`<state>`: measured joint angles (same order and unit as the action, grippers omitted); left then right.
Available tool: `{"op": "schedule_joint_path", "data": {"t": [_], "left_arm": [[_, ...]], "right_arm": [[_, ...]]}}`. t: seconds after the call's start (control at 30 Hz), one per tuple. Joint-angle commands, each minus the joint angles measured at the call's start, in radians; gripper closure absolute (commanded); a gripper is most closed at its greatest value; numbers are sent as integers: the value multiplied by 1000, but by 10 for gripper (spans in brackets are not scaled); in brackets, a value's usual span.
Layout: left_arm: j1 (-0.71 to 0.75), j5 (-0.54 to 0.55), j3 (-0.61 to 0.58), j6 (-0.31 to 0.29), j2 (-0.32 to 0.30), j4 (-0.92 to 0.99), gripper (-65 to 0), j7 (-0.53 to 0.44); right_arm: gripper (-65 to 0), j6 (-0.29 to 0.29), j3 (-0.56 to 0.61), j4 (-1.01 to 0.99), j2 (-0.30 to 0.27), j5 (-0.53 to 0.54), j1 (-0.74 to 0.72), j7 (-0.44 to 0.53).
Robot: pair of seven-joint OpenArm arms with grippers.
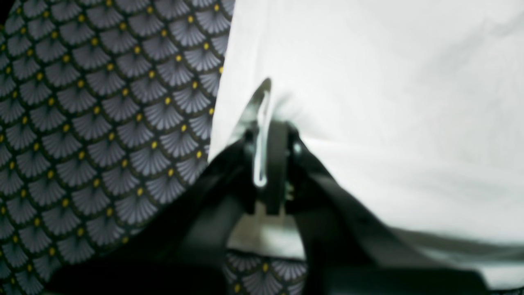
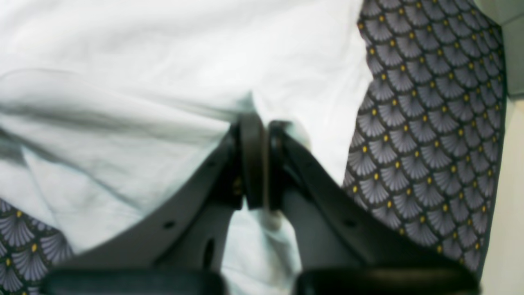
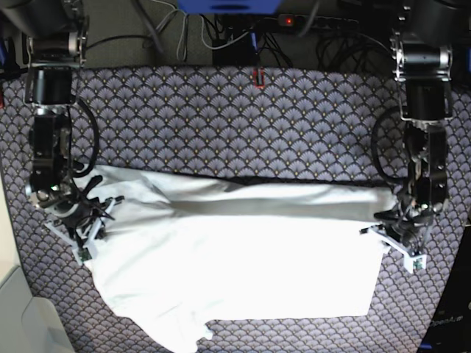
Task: Fold the T-shirt properly
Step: 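Lift the shoulder edge and fold it over toward the hem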
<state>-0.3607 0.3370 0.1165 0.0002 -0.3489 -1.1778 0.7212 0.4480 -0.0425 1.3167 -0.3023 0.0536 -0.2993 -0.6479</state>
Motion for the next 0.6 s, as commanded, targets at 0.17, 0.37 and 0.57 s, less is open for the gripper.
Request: {"op": "schedule_joint_path", "data": {"t": [0.17,0.37,0.57], "left_arm": [[-68,-72,10,4,17,-12,-6,-22],[-100,-85,10,4,29,5,-6,-22],[-120,-83,10,4,29,58,-6,-24]], "right_arm": [[-4,-13,25,-27,5,-24,-65,60],[-4,-13,25,-131,24,-51,-140,63],[-4,-13,26,-131,28,-53,-154,107]]}}
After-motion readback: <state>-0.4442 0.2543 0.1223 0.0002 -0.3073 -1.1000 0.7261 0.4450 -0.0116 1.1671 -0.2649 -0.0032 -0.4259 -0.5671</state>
